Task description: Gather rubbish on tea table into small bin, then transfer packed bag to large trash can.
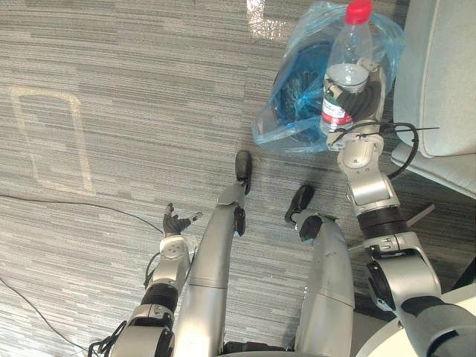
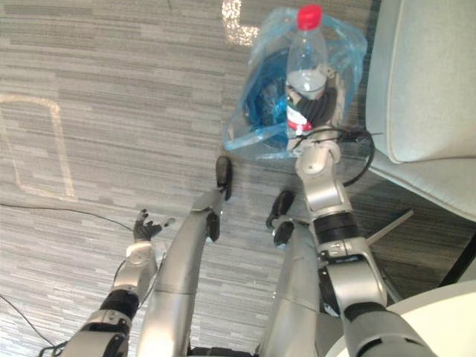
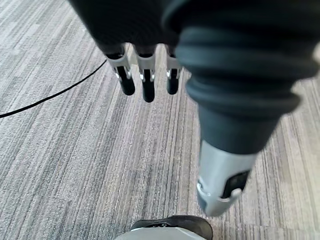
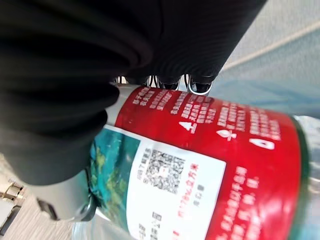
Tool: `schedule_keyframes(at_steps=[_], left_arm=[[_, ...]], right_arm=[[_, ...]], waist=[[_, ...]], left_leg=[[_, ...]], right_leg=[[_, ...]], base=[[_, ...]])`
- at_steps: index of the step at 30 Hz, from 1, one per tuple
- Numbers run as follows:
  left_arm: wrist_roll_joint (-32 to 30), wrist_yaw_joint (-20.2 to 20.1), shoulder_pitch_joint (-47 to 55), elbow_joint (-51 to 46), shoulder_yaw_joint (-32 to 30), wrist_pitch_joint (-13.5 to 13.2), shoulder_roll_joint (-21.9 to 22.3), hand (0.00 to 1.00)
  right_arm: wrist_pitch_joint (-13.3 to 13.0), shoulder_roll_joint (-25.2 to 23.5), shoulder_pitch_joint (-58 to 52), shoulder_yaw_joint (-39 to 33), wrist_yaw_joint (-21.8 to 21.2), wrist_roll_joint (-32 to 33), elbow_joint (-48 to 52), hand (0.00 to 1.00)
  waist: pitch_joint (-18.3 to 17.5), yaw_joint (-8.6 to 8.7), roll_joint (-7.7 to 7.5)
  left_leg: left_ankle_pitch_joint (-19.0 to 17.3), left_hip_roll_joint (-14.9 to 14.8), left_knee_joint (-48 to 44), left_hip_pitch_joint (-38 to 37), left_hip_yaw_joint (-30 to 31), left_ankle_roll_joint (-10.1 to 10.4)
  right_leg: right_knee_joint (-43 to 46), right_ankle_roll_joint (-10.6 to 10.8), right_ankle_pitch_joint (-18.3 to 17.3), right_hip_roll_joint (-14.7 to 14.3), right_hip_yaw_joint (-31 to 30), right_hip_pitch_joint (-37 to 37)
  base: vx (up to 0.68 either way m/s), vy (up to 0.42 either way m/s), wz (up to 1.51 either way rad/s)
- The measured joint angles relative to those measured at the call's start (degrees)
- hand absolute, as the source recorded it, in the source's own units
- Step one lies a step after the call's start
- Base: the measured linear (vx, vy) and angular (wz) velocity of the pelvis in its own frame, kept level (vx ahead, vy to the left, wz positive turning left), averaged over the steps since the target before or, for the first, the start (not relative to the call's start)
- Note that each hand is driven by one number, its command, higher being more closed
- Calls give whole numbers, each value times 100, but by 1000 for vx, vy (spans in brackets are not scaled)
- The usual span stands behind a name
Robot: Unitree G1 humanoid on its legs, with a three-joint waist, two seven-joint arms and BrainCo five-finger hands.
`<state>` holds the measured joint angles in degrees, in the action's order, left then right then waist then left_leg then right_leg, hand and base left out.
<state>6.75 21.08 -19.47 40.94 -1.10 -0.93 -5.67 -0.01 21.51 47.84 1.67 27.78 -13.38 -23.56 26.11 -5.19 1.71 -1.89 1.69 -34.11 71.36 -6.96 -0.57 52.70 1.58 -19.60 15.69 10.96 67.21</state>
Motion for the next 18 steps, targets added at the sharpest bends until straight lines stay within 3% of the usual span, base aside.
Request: schedule_keyframes(at_steps=[3,10,18], left_arm=[[-1,-4,-3,-41,64,-4,-30,0],[-1,-6,-3,-58,67,0,-44,0],[-1,-11,-3,72,25,20,-111,0]], right_arm=[[-1,-2,29,-77,36,41,-13,0],[-22,-102,64,-89,17,223,-30,0],[-40,-373,-285,40,-274,220,-45,0]], waist=[[-70,3,-4],[-73,18,-2],[-233,2,-14]], left_leg=[[76,-2,-10,93,-16,-83],[61,-46,-73,87,-24,-40],[69,-242,-110,215,-134,-46]], right_leg=[[20,-3,0,-7,-22,108],[84,-26,4,-46,-64,111],[23,-130,96,-183,-92,272]], base=[[-52,25,0],[-78,29,-3],[-81,19,-11]])
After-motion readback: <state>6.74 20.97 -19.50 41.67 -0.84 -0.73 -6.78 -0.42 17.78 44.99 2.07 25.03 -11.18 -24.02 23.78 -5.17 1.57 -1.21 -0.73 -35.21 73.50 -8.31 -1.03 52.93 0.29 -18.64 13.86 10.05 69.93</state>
